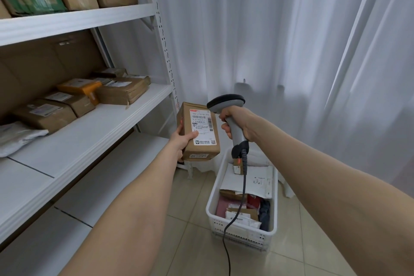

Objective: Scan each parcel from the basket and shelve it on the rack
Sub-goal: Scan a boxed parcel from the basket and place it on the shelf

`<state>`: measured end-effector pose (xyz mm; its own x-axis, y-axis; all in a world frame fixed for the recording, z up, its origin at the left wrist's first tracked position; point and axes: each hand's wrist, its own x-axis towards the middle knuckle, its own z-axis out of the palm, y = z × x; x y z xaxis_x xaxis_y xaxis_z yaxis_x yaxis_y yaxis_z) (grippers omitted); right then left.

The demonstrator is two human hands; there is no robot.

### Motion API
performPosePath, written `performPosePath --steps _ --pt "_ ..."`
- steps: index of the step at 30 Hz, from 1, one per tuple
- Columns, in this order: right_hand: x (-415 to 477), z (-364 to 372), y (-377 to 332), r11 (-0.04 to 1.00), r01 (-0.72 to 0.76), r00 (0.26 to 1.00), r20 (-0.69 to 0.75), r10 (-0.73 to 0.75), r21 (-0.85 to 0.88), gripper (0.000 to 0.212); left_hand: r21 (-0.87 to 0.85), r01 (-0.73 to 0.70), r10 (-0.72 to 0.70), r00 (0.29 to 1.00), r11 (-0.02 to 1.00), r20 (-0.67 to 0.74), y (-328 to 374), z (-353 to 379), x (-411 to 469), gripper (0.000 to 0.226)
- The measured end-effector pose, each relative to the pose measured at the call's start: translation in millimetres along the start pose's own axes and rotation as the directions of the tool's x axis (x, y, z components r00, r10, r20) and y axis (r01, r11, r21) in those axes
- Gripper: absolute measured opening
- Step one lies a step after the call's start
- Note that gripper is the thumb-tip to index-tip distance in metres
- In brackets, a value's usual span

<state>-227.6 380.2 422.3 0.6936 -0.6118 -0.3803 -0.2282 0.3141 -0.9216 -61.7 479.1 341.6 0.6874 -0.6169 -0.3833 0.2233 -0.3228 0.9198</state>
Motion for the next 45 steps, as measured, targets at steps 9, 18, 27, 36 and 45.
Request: performPosePath --steps 9,18,27,36,45 --pt "-11.7 10.0 2.8 0.998 0.019 0.999 0.049 -0.016 -0.064 0.002 -0.018 0.003 -0.004 0.999 1.0 -0.035 -7.7 -7.5 -16.9 0.069" --pt "-4.3 32.1 24.4 0.987 -0.012 1.0 0.021 0.008 0.162 0.015 -0.076 0.062 -0.071 0.99 0.995 -0.121 -11.9 -37.3 -49.8 0.066" --pt "20.6 117.1 37.8 0.976 -0.075 0.991 0.119 0.052 0.202 0.041 -0.206 0.125 -0.187 0.93 0.971 -0.317 6.4 -127.7 -79.6 0.032" --pt "64.4 237.1 8.4 0.965 -0.086 0.971 0.239 0.025 0.247 0.048 -0.301 0.04 -0.154 0.918 0.953 -0.366 40.9 -217.5 -54.9 0.04" --pt "194.6 320.7 -39.3 0.96 -0.037 0.998 0.061 0.021 0.277 0.052 -0.395 0.008 -0.168 0.913 0.919 -0.373 80.4 -307.1 84.5 0.05"
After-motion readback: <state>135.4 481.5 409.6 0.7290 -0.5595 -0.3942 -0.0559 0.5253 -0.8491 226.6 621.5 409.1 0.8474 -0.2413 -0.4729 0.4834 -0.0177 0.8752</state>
